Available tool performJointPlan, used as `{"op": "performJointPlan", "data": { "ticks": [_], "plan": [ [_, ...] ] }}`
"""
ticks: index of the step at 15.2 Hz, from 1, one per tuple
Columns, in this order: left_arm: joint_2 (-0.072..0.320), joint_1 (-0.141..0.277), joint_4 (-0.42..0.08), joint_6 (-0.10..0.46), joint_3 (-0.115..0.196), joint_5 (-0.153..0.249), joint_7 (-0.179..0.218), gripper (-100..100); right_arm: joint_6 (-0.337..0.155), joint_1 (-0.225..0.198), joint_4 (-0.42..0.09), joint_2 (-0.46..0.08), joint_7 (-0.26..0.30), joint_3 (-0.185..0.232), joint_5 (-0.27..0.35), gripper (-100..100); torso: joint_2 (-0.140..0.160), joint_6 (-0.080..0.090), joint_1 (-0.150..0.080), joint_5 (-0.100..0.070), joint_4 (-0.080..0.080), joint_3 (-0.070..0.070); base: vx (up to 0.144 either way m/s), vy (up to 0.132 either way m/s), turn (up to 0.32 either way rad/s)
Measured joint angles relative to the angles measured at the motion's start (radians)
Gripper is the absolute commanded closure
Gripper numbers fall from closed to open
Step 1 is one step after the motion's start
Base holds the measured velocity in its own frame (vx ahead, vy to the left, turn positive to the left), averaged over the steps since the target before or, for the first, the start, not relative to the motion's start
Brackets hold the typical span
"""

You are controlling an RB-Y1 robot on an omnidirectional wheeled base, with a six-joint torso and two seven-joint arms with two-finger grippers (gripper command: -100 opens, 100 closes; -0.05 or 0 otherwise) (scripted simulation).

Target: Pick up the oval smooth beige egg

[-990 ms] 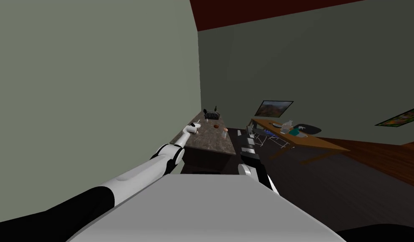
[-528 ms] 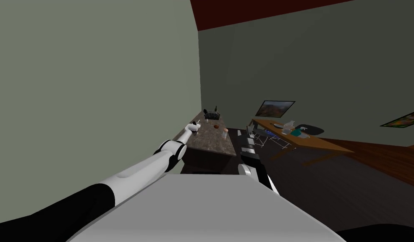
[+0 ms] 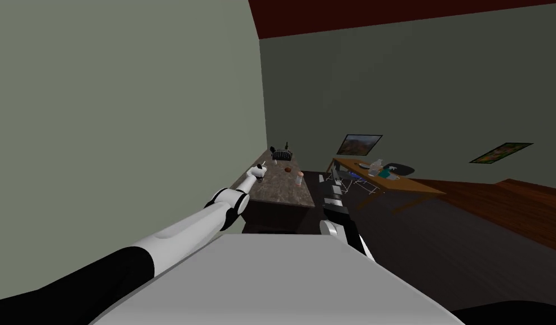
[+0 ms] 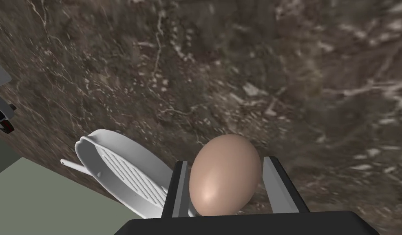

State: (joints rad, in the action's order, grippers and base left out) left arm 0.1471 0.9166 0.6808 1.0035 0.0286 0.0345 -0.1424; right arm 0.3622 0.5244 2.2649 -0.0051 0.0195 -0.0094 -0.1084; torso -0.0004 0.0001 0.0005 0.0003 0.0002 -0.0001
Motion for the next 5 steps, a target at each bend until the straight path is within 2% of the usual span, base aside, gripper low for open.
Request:
{"op": "performJointPlan", "data": {
  "ticks": [1, 2, 4, 5],
  "plan": [
    [0.0, 0.0, 0.0, 0.0, 0.0, 0.0, 0.0, 100, 0.0, 0.0, 0.0, 0.0, 0.0, 0.0, 0.0, 0, 0.0, 0.0, 0.0, 0.0, 0.0, 0.0, 0.0, 0.0, 0.0],
    [0.0, 0.0, 0.0, 0.0, 0.0, 0.0, 0.0, 100, 0.0, 0.0, 0.0, 0.0, 0.0, 0.0, 0.0, 0, 0.0, 0.0, 0.0, 0.0, 0.0, 0.0, -0.002, -0.007, 0.164],
    [-0.009, -0.004, 0.028, 0.015, -0.006, 0.002, -0.007, 100, 0.0, 0.0, 0.0, 0.0, 0.0, 0.0, 0.0, 0, 0.001, -0.002, 0.0, 0.0, 0.0, 0.001, -0.009, -0.028, 0.286],
    [-0.015, 0.004, 0.03, 0.024, -0.009, 0.004, -0.013, 100, 0.0, 0.0, 0.0, 0.0, 0.0, 0.0, 0.0, 0, 0.001, -0.002, -0.001, 0.0, 0.0, 0.001, -0.005, -0.025, 0.121]
  ]
}}
